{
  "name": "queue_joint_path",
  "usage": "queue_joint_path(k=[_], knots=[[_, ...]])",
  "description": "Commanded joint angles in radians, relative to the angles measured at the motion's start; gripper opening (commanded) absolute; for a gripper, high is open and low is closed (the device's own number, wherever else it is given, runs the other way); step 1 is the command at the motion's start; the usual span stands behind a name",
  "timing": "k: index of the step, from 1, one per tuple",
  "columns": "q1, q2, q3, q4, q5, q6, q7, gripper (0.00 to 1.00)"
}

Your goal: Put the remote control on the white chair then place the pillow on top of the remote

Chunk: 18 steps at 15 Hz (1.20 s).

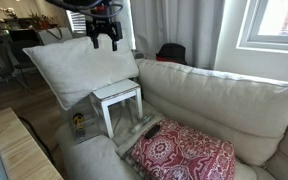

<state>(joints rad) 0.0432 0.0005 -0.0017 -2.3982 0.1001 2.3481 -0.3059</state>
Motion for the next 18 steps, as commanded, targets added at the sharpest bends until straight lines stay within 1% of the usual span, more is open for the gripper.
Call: queue_joint_path(k=[1,2,3,4,5,7,12,13,15,16,18], knots=[[-0.017,0.212,0.018,0.077,0.070,0.044,-0.117,1.00],[-0.028,0.262,0.025,0.094,0.071,0.034,-0.126,1.00],[-0.041,0.304,0.040,0.115,0.099,0.007,-0.151,1.00],[-0.035,0.207,0.036,0.055,0.048,0.030,-0.092,1.00],[-0.043,0.251,0.045,0.071,0.058,0.030,-0.107,1.00],[-0.050,0.300,0.053,0.098,0.062,0.030,-0.115,1.00],[-0.053,0.307,0.056,0.113,0.063,0.028,-0.117,1.00],[-0.052,0.349,0.043,0.142,0.052,0.019,-0.076,1.00],[-0.055,0.436,0.004,0.187,0.011,0.059,0.025,1.00],[-0.072,0.477,0.004,0.209,0.017,0.056,0.019,1.00],[-0.093,0.558,-0.009,0.245,-0.002,0.096,0.027,1.00]])
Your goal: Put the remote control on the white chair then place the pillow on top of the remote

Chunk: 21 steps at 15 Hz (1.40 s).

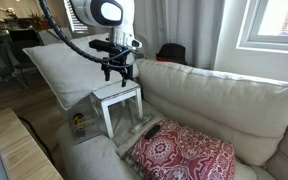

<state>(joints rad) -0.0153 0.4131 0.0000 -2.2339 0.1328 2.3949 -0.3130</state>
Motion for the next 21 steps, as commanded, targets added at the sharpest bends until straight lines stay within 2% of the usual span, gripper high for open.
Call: queue_joint_path(k=[1,3,6,9,10,12,16,21], knots=[[-0.057,0.191,-0.002,0.104,-0.017,0.063,0.020,1.00],[-0.093,0.276,0.016,0.143,0.005,0.159,0.012,1.00],[-0.163,0.416,0.060,0.206,0.041,0.377,0.010,1.00],[-0.217,0.516,0.095,0.266,0.032,0.507,0.041,1.00],[-0.191,0.442,0.074,0.203,-0.013,0.461,0.048,1.00],[-0.214,0.494,0.085,0.240,-0.013,0.494,0.054,1.00],[-0.219,0.508,0.092,0.261,-0.011,0.495,0.060,1.00],[-0.153,0.587,0.000,0.323,-0.075,0.492,0.110,1.00]])
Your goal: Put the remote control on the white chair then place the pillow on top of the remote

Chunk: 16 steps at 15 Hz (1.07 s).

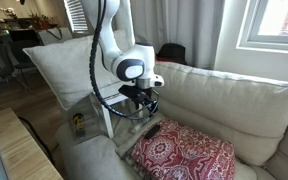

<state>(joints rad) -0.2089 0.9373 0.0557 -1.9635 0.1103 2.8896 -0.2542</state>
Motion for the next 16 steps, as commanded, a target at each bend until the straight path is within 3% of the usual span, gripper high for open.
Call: queue_joint_path(k=[1,7,16], knots=[[0.051,0.086,-0.074,0.069,-0.065,-0.001,0.062,1.00],[0.033,0.215,-0.075,0.181,-0.092,0.010,0.072,1.00],[0.060,0.356,-0.121,0.354,-0.101,0.021,0.106,1.00]])
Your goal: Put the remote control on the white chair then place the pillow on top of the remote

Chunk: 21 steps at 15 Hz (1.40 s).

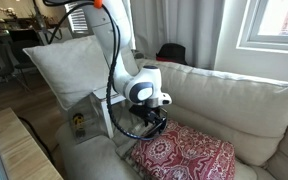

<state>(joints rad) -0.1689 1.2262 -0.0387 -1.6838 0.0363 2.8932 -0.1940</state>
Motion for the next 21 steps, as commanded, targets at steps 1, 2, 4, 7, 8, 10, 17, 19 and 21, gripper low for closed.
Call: queue_joint_path(k=[1,2,4,7,8,10,17,19,21], knots=[[0.023,0.079,-0.031,0.087,-0.028,0.018,0.052,0.94],[0.022,0.088,-0.033,0.100,-0.028,0.016,0.056,0.86],[0.026,0.107,-0.039,0.124,-0.029,0.015,0.065,0.69],[0.026,0.115,-0.037,0.140,-0.025,0.007,0.076,0.45],[0.019,0.110,-0.027,0.139,-0.018,0.011,0.080,0.37],[0.026,0.080,-0.025,0.113,-0.006,0.009,0.110,0.22],[0.093,-0.159,-0.030,-0.094,0.055,-0.073,0.294,0.18],[0.084,-0.245,0.004,-0.149,0.075,-0.133,0.311,0.18],[0.070,-0.329,0.049,-0.198,0.099,-0.191,0.304,0.18]])
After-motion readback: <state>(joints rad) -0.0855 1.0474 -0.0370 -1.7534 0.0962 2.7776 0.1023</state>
